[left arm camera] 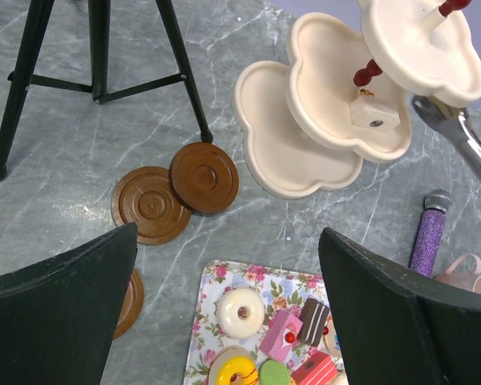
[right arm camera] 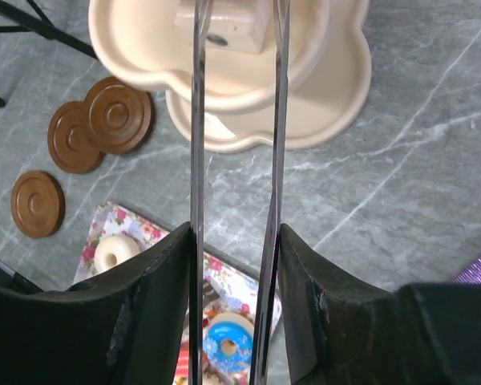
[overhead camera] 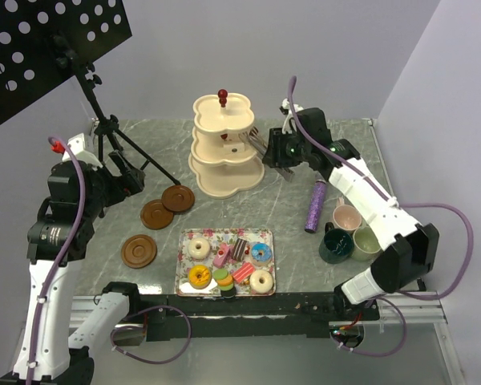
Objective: Serve the afternoon tea
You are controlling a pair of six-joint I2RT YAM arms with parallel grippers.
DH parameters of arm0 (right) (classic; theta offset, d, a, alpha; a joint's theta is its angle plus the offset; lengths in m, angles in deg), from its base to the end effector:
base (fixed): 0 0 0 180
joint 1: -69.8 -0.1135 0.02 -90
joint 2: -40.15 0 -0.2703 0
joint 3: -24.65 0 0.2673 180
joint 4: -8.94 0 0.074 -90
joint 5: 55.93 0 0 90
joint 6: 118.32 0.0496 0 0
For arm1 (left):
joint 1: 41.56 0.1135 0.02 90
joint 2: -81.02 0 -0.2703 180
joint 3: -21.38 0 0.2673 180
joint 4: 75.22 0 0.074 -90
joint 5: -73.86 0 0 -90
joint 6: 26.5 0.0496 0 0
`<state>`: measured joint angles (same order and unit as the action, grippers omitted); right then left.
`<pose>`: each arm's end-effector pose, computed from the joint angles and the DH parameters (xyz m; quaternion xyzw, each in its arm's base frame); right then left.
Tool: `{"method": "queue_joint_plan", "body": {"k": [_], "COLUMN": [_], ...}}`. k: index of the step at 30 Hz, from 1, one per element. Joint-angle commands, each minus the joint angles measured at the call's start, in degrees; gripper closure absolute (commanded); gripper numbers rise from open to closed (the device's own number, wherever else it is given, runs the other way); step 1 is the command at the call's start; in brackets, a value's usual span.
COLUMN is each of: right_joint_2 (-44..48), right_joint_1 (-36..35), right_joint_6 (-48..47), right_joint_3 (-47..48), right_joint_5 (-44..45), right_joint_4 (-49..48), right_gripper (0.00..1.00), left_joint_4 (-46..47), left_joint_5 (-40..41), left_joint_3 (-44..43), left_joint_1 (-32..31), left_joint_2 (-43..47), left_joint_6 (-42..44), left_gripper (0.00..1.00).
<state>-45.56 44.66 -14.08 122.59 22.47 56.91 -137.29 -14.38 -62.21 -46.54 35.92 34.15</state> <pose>0.3221 0.1622 0.3681 -0.1300 0.8770 0.2375 0.3968 0.1512 -0.0116 0.4219 -0.1848 0.8159 -0.1493 0.5270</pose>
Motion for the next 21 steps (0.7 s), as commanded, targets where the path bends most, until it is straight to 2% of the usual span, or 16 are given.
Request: {"method": "queue_joint_plan", "body": {"k": [1,9,14,17,21], "right_joint_2": [7.92,17.84,26.02,29.37,31.13], "right_joint_1": [-0.17,-0.43,-3.24,-7.01,-16.23], "right_joint_6": [-2.02,-1.94,0.78,2.72,5.35], "right_joint_3": [-1.73,-10.6,-17.19,-20.89,-23.26], "right_joint_5": [0.61,1.31,2.98,4.73,7.73], "right_joint_4": [0.15,6.39,9.55,10.96,13.86], "right_gripper": [0.5,0.51,0.51,0.52,0.52], "left_joint_4": [2.52,1.82,1.38,0.94,-0.11], "left_joint_5": [0.0,0.09,-0.18,-0.09,0.35], "left_joint_3": [-0.23,-1.02,-0.5,0.38,0.91], "left_joint_1": [-0.12,-0.13,-0.12,-0.12,-0.04], "left_joint_2": [0.45,-0.6,-0.78,-0.52,0.27], "left_joint_6": [-0.54,1.57,2.53,2.97,3.41], "left_gripper": [0.0,0.0,0.01,0.01,0.01]}}
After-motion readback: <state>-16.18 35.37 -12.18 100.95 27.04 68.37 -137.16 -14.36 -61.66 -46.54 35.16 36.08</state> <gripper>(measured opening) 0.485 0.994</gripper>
